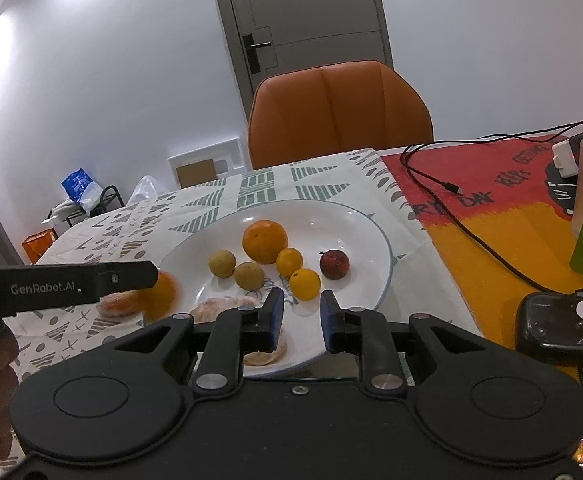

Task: Organize fruits
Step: 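Carry both fruits over the plate and open both tools to release them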

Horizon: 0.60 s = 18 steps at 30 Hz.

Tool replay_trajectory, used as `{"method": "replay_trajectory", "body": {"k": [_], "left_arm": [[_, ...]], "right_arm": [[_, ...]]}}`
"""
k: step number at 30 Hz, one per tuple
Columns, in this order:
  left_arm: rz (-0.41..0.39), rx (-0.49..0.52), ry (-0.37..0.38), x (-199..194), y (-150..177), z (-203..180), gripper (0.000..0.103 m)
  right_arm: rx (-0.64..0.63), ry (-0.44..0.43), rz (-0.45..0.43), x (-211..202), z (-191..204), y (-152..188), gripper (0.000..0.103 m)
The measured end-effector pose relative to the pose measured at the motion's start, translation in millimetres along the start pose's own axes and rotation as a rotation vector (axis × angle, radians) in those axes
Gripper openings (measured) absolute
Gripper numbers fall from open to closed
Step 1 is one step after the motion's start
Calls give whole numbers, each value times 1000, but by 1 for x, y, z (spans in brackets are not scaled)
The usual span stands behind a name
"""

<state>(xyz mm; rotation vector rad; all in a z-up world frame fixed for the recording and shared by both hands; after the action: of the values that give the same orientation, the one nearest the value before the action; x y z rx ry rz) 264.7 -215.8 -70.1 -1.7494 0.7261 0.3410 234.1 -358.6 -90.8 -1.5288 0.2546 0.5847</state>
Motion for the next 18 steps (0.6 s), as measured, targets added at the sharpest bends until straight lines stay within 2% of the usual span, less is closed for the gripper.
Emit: {"method": "replay_trajectory", "body": {"k": [12,18], "left_arm": [[-11,-29,-49,-18,-1,27,40],[-26,-43,-85,-32,-2,48,49]], "right_arm": [[-18,-36,1,0,21,-2,26],[-36,-62,-4,0,39,-5,28]]}}
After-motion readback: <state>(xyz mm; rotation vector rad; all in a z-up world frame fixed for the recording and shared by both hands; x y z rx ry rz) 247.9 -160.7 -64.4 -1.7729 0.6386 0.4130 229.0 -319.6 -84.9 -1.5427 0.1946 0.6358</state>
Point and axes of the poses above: each gripper's, at about its wrist camera, not at the fingertips, and x roughly the way its jaws point, z to its left, y to its underside, the point moved 10 cm from there along x, roughly the way its jaws point, and after that the axes turned 11 degrees about -x, right-handed, at the moved point
